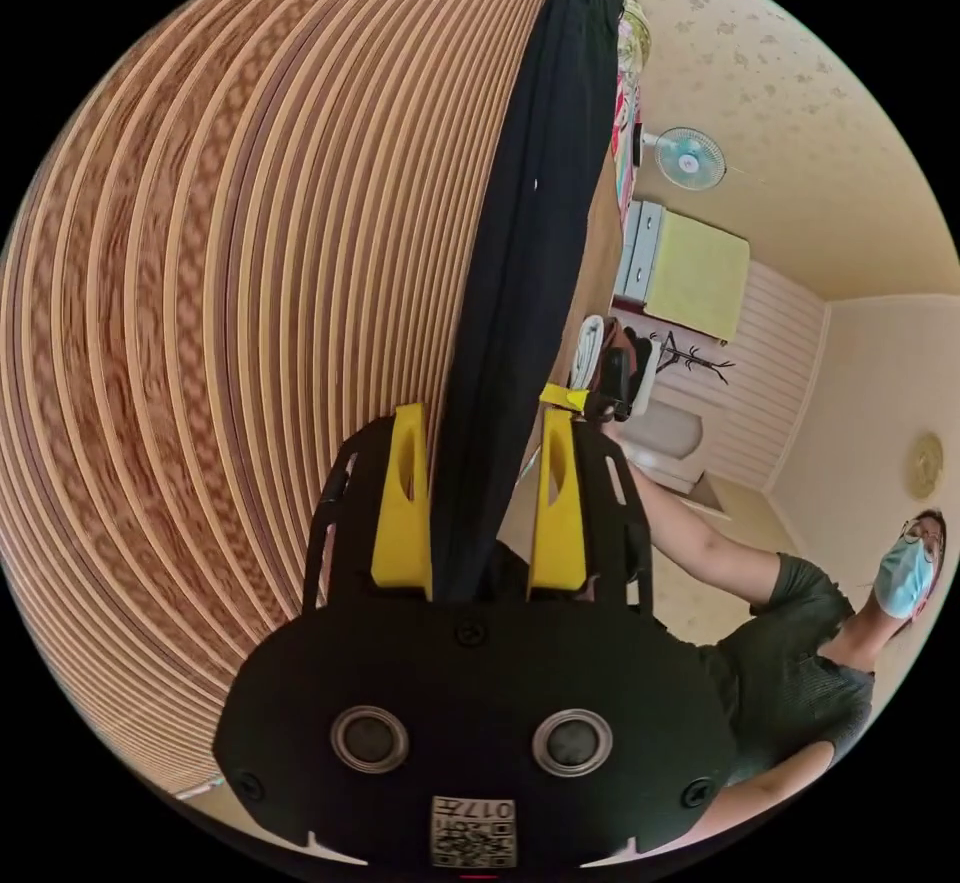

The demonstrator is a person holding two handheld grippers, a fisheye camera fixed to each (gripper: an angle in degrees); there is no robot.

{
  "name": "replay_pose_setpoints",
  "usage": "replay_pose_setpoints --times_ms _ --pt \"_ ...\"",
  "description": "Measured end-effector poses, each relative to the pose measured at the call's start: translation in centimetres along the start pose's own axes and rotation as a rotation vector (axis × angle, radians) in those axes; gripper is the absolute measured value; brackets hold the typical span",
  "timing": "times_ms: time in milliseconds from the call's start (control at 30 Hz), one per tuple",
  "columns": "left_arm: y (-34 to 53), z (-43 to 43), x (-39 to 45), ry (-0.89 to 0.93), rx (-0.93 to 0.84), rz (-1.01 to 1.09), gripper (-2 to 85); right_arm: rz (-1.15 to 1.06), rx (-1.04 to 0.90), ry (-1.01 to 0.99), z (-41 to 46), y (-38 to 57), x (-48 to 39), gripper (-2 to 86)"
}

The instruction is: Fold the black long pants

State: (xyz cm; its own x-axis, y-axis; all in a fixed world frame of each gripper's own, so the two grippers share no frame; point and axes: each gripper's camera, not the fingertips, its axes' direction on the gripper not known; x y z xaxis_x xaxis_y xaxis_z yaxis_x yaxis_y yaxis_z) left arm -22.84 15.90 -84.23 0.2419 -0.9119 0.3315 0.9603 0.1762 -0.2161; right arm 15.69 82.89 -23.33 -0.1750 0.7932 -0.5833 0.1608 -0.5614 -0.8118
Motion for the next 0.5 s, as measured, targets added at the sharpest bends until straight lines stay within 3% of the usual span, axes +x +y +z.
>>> replay_pose_setpoints --times_ms 100,200,267,500 --pt "-2.5 1.2 0.4 0.064 0.019 0.033 13.9 -0.027 0.046 -0.069 0.5 -3.4 0.1 13.6" --pt "-3.4 3.5 0.4 0.003 -0.063 -0.012 10.2 -0.001 0.093 -0.156 1.8 -5.2 0.6 12.6" --pt "-2.5 3.9 0.6 0.016 -0.06 -0.021 7.7 0.08 0.073 -0.088 3.3 -5.2 0.9 8.4" --pt "7.3 1.5 7.2 0.336 0.036 0.231 5.1 -0.151 0.167 -0.293 2.0 2.1 -5.3 2.8"
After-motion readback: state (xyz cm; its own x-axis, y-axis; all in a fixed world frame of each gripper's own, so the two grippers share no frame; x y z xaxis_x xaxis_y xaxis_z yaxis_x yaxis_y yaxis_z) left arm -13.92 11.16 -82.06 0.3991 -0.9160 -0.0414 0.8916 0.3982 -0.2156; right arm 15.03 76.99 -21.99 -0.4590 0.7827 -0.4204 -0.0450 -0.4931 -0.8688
